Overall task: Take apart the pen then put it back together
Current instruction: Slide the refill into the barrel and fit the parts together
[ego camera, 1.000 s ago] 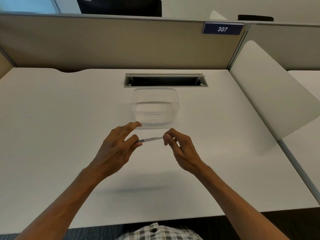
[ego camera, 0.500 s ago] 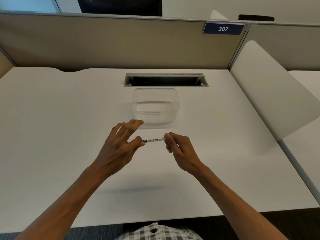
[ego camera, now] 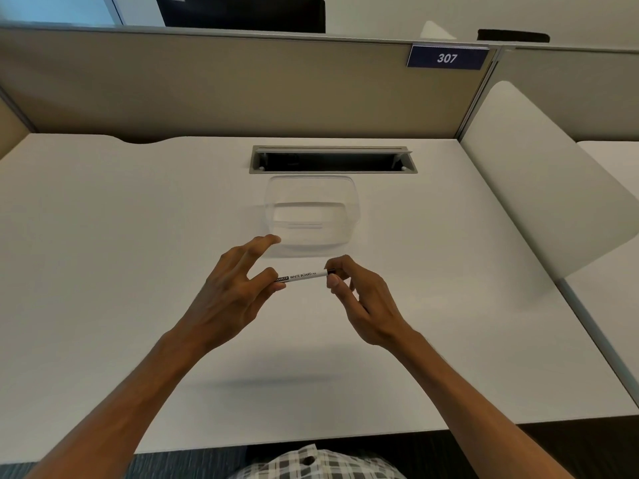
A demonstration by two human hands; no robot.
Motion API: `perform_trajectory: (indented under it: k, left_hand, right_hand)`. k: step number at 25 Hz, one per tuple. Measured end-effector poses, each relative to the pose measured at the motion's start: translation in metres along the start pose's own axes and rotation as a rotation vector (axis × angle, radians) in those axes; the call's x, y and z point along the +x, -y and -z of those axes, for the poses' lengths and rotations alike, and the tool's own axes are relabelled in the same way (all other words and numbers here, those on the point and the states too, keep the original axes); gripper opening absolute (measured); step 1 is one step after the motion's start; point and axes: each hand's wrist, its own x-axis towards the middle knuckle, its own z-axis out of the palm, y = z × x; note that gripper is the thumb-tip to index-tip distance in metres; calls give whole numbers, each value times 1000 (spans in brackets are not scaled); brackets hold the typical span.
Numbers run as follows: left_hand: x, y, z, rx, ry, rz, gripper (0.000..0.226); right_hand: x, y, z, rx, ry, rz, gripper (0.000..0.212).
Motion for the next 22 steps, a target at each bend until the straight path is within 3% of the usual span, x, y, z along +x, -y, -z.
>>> perform_trajectory:
  k: [9,22]
  left_hand:
    - [4,-1,4,-7,5,-36,29]
    - [0,-2,-3,102,-95,-86,25]
  right_hand:
    - [3,5,5,-141,-36,153,22]
    - [5,8,-2,127,-9,-26,37]
